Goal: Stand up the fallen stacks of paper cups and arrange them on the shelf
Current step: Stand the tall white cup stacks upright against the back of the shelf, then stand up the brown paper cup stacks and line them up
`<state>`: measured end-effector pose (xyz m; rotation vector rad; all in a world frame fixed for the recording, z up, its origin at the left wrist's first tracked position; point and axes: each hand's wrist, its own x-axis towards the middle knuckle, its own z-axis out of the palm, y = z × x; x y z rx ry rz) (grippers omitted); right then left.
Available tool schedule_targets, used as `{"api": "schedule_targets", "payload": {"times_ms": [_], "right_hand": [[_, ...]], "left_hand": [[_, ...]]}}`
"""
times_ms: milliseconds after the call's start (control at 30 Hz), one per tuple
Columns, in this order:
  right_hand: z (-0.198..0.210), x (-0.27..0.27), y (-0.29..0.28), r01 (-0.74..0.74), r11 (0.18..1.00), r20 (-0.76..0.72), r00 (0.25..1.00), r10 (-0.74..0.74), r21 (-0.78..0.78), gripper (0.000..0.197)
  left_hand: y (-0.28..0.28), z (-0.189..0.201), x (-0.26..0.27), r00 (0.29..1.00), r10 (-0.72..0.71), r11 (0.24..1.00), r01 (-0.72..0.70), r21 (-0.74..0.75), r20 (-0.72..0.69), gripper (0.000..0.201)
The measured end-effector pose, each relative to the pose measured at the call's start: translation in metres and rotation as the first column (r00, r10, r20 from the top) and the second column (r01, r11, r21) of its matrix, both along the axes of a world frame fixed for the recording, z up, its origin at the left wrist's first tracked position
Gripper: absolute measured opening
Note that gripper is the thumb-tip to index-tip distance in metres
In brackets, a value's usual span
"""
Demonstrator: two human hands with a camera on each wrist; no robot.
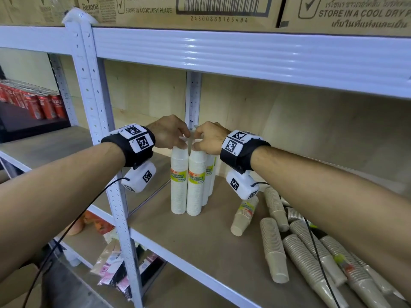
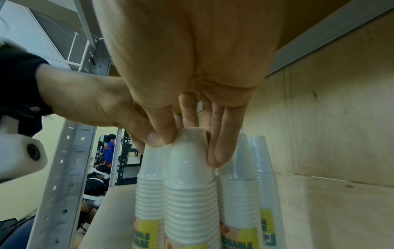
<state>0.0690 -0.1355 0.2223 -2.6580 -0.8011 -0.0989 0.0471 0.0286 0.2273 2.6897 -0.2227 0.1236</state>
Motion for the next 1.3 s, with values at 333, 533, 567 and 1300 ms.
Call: {"api": "schedule_targets", "payload": {"times_ms": [333,533,567,1300], "right_hand": [[0.009,-0.003,-0.025,0.027,0.998,0.049,0.998,-0.03,0.062,0.029],[0.009,-0.006,-0.062,0.103,0.995,0.024,0.994,-0.103,0.005,0.029],[0.007,-0.006,-0.071,0.119,0.993,0.014,0.993,-0.119,-0.003,0.029],[-0.147,-0.067,-0.217,0.047,0.902,-0.327,0.923,-0.204,-0.429,0.072]], "left_hand": [[-0.022,0.028,0.001,0.988,-0.002,1.0,0.004,-0.015,0.153,0.026],[-0.064,0.043,-0.001,0.968,-0.115,0.993,0.121,-0.013,0.221,0.027],[-0.074,0.044,-0.001,0.964,-0.131,0.991,0.137,-0.01,0.233,0.028],[-0.175,-0.146,0.009,0.94,-0.256,0.961,0.273,0.044,-0.226,0.057]]}}
